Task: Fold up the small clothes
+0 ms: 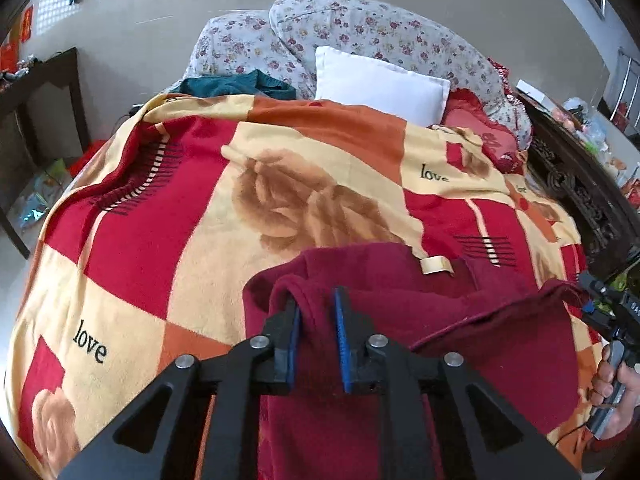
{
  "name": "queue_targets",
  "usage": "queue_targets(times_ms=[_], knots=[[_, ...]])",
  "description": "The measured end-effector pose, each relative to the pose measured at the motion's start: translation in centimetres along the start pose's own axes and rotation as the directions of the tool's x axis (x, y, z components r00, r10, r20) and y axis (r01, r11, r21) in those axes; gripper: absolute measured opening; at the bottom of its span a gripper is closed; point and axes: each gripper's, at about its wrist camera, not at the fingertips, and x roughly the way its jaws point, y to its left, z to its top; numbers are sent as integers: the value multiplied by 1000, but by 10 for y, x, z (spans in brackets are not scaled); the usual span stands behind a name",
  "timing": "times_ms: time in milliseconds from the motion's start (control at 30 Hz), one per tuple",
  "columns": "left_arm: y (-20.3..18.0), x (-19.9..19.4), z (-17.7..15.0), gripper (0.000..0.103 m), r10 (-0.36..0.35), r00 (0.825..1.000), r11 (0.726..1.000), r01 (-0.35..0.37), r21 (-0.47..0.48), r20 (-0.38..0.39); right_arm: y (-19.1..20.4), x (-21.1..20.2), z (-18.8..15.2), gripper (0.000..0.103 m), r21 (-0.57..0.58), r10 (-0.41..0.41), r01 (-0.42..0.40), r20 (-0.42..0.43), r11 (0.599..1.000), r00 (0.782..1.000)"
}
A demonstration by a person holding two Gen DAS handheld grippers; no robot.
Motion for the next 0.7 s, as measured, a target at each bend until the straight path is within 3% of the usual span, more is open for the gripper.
queue_targets(times_ms=[67, 133, 200, 233, 300, 433, 567, 700], knots=[[-2, -6, 1, 26, -11, 1000, 1000, 11, 9, 7, 18, -8, -1, 63, -88, -12, 12, 3, 996, 1000], [-4, -13, 1, 38, -16, 999, 1000, 16, 6, 31, 46, -10, -9, 61, -234, -85, 85, 7, 969, 996], [-8, -29, 4, 80, 41, 990, 999, -41, -4, 138, 63, -5, -16, 60, -304, -90, 89, 10, 949, 996], [-9, -37, 4, 84, 56, 979, 998, -55, -10, 198, 67, -1, -18, 59, -320, -91, 87, 3, 943, 996], [-12, -41, 5, 84, 58, 971, 998, -60, 2, 230, 73, 17, -22, 59, -352, -137, 124, -11, 928, 991], [-27, -25, 2, 84, 82, 981, 993, -96, 71, 174, 76, 60, -25, 58, -383, -201, 160, -68, 910, 977], [-36, 15, -1, 84, 170, 978, 977, -184, 110, 119, 67, 94, -21, 58, -419, -390, 338, -43, 843, 920], [-23, 53, 2, 84, 234, 969, 970, -238, 57, 74, 35, 121, -11, 58, -359, -448, 378, -136, 853, 884]])
